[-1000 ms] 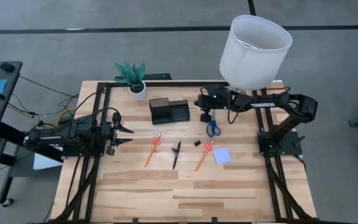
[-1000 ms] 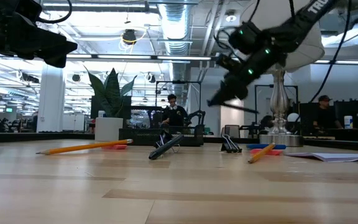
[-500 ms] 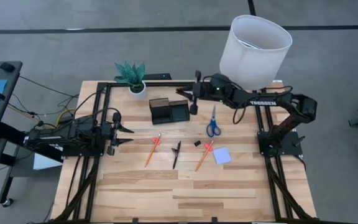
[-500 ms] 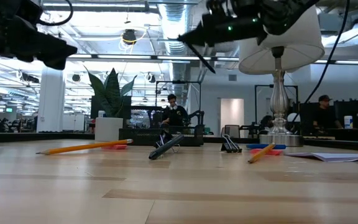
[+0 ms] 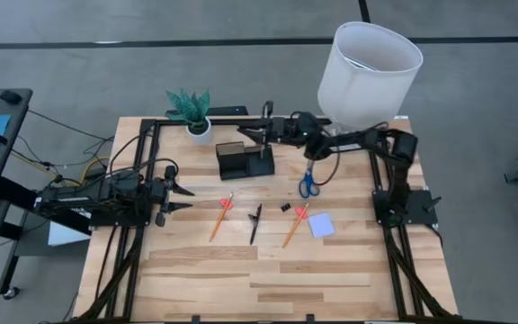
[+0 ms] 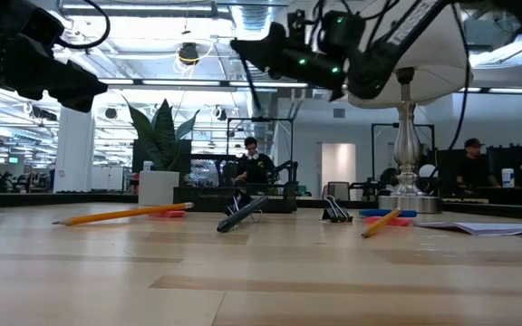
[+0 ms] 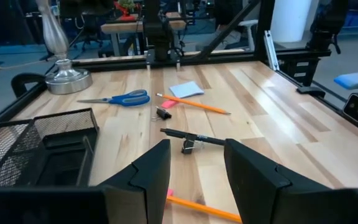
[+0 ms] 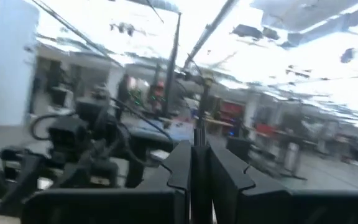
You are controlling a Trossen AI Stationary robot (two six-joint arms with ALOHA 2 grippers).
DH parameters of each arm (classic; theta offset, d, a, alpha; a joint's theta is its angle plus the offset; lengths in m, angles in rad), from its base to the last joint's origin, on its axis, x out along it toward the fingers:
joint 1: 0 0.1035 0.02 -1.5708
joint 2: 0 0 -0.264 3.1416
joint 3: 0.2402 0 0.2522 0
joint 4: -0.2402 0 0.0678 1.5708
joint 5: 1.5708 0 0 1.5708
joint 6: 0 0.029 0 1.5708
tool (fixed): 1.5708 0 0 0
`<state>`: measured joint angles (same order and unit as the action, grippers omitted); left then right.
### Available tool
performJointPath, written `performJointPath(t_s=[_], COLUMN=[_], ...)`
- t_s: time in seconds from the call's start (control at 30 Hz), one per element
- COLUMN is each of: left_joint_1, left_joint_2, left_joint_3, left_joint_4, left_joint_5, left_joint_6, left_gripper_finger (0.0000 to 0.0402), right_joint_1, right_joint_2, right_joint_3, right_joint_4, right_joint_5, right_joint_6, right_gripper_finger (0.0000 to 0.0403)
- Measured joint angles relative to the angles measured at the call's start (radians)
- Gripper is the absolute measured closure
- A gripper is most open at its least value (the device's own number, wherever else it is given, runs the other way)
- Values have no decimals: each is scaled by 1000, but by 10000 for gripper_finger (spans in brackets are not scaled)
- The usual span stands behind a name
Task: Pick and place office supplies into organizer
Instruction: Put the top black pen into the black desk organizer
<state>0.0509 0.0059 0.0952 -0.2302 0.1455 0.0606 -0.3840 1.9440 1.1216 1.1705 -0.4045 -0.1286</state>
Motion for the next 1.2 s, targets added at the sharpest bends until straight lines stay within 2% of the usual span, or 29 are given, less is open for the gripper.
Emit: performJointPath(t_s=[0.5,0.9,1.2], left_joint_1=[0,0,0], left_joint_2=[0,0,0], left_joint_3=[-1,-1,-1], left_joint_4=[2,3,3], left_joint_5=[6,6,5], left_joint_6=[-19,-14,-10], left_gripper_finger=[258,258,258], right_joint_1=[18,2,2], right_joint_2=[283,324,323], right_joint_3=[297,330,329], right_joint_4=[43,35,9], right_joint_5=[-73,-64,-5], right_joint_6=[130,132,156], right_gripper_finger=[375,375,375])
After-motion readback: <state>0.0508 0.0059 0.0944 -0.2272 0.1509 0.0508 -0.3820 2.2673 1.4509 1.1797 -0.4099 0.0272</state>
